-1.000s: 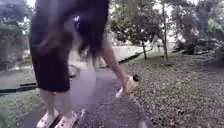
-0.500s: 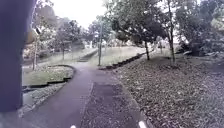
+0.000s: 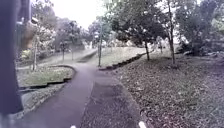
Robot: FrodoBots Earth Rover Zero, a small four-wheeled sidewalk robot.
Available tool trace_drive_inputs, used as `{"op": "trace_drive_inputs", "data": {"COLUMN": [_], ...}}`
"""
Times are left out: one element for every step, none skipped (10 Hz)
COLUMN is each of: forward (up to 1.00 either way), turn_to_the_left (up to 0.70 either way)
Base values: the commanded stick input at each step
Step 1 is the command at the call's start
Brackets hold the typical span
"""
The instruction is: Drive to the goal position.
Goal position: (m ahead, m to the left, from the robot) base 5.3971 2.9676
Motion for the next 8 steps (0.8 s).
{"op": "trace_drive_inputs", "data": {"forward": [0.7, 0.7, 0.7, 0.7, 0.7, 0.7, 0.7, 0.7], "turn_to_the_left": [0.0, 0.0, 0.0, 0.0, 0.0, 0.0, 0.0, 0.0]}}
